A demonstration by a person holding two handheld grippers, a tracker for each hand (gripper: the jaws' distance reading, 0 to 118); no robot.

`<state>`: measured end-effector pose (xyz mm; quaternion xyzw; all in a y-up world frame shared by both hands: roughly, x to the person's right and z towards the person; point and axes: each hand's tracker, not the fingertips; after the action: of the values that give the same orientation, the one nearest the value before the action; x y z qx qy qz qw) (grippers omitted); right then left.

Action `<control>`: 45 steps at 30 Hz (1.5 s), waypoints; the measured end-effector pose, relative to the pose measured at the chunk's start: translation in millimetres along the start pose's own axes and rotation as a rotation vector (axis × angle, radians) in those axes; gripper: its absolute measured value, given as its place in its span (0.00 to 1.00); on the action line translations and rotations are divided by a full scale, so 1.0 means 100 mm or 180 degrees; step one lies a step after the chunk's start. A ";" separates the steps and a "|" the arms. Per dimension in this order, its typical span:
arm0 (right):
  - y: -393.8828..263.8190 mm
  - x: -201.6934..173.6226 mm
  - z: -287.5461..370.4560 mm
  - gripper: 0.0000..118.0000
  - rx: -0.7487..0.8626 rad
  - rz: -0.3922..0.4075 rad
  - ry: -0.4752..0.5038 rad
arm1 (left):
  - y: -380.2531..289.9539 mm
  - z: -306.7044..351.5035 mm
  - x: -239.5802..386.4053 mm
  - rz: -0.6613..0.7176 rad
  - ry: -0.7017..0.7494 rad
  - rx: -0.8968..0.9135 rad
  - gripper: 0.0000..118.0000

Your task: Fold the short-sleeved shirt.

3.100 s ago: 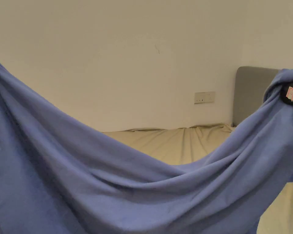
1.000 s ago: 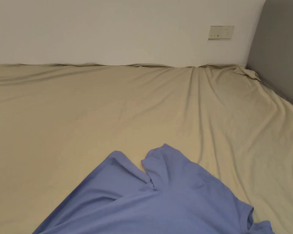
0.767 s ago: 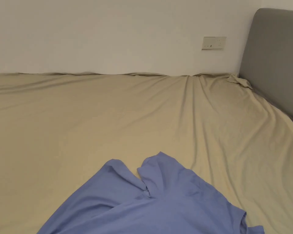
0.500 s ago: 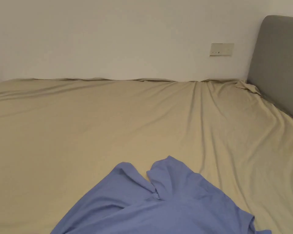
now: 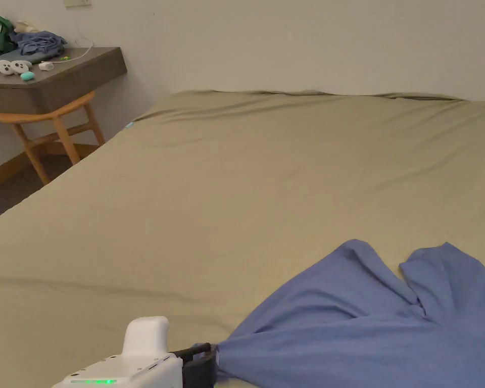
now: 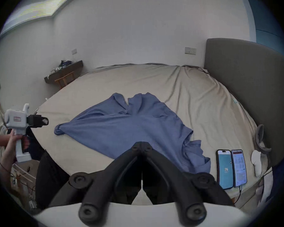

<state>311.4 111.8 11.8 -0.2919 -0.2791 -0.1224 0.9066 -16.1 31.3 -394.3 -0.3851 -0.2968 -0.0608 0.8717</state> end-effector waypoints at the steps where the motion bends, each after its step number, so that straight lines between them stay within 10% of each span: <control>1: -0.01 0.01 -0.06 0.02 -0.0032 0.0005 0.0018 | 0.02 -0.18 -0.03 0.0017 0.0020 -0.0078 0.78; 7: 0.07 -0.03 -0.37 0.02 -0.0222 0.0073 0.0009 | -0.06 -1.02 -0.11 0.0087 0.0022 -0.0784 0.75; 8: 0.09 -0.04 -0.42 0.02 -0.0243 0.0080 0.0008 | -0.11 -0.98 -0.08 -0.0007 0.0074 -0.0640 0.65; 10: 0.11 -0.07 -0.50 0.02 -0.0282 0.0103 0.0011 | -0.04 -0.80 -0.02 -0.0149 -0.0118 -0.0371 0.01; 17: 0.26 -0.06 -0.78 0.03 -0.0352 0.0094 0.0131 | -0.02 -0.73 0.12 0.0039 -0.0191 -0.0480 0.01; 18: 0.34 -0.02 -0.82 0.18 -0.0330 0.0097 0.0141 | 0.01 -0.68 0.09 0.0101 -0.0224 -0.0431 0.01; 19: 0.44 0.03 -0.87 0.69 -0.0318 0.0068 0.0123 | 0.02 -0.64 0.07 0.0156 -0.0236 -0.0414 0.01; 20: 0.56 0.12 -0.97 0.99 -0.0360 0.0016 0.0129 | 0.04 -0.61 0.05 0.0208 -0.0265 -0.0392 0.01; 21: 0.66 0.20 -1.10 1.00 -0.0474 -0.0012 0.0139 | 0.05 -0.59 0.04 0.0239 -0.0276 -0.0375 0.01; 31: 1.03 0.97 -3.14 1.00 -0.1377 -0.0043 -0.0383 | 0.16 -0.54 0.15 0.0391 -0.0307 -0.0375 0.01; 32: 0.99 1.00 -3.32 0.90 -0.1462 -0.0071 -0.0440 | 0.17 -0.55 0.15 0.0382 -0.0304 -0.0389 0.01; 34: 0.87 1.02 -3.55 0.23 -0.1751 -0.0141 -0.0476 | 0.18 -0.58 0.15 0.0405 -0.0291 -0.0403 0.01; 45: 1.04 0.74 -2.78 0.05 -0.0896 0.0278 -0.0378 | 0.41 -0.50 0.35 0.0275 -0.0397 -0.0265 0.01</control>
<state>532.4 24.4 -181.2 -0.4347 -0.2993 -0.1033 0.8431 49.6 28.7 -426.2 -0.4365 -0.3308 -0.0113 0.8366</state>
